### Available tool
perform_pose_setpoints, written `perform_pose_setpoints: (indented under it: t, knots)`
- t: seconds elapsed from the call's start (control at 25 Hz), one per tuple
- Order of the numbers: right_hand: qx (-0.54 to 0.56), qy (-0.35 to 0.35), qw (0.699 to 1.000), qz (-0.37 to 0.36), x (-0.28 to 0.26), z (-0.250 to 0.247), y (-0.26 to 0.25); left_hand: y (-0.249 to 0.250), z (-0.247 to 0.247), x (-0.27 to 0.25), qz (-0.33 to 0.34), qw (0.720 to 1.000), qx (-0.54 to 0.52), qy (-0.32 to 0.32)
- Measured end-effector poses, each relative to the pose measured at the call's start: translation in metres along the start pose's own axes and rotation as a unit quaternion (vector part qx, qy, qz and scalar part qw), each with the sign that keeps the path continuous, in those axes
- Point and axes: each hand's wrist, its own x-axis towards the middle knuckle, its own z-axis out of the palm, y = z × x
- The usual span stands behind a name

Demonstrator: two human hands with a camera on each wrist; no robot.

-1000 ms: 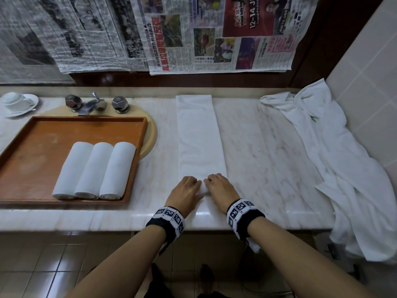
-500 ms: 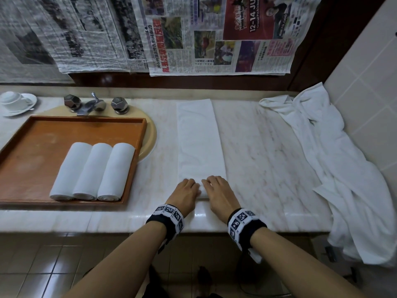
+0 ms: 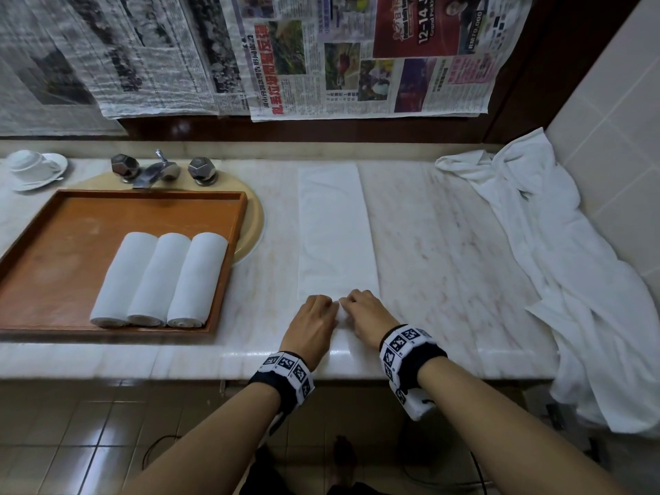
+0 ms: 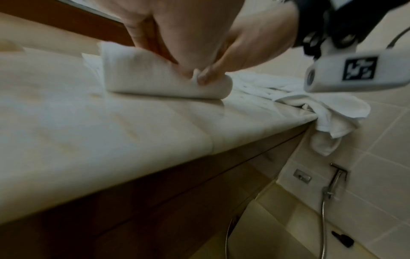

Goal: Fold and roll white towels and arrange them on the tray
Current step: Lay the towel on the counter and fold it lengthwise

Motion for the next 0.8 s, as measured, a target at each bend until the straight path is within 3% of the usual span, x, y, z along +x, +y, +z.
perform_pose_setpoints:
  t: [0.08, 0.16, 0.32, 0.52, 0.68, 0.72, 0.8]
  knots:
    - [-0.035, -0.003, 0.999, 0.019, -0.006, 0.003, -0.006, -0.003, 0.003, 0.0, 0.004, 1.0, -0.003, 0.0]
    - [-0.067, 0.039, 0.996, 0.034, -0.018, 0.016, -0.013, -0.006, 0.001, 0.011, -0.012, 1.0, 0.001, -0.027]
    - [-0.073, 0.066, 0.995, 0.012, -0.021, 0.029, -0.011, -0.004, -0.004, 0.029, -0.055, 0.995, 0.001, -0.086]
    - [-0.013, 0.026, 1.0, 0.001, -0.002, -0.002, -0.004, 0.009, 0.002, 0.005, -0.033, 0.999, 0.014, -0.009]
    - [0.018, -0.061, 0.998, 0.01, 0.001, -0.015, -0.003, 0.014, 0.006, -0.005, -0.046, 0.999, 0.007, -0.001]
    - [0.021, -0.06, 0.998, 0.01, -0.001, -0.013, -0.004, 0.014, 0.007, -0.007, -0.043, 0.999, 0.007, -0.007]
    - [0.021, 0.005, 1.0, 0.016, -0.009, -0.004, -0.007, 0.013, 0.007, -0.008, -0.046, 0.999, 0.004, -0.016]
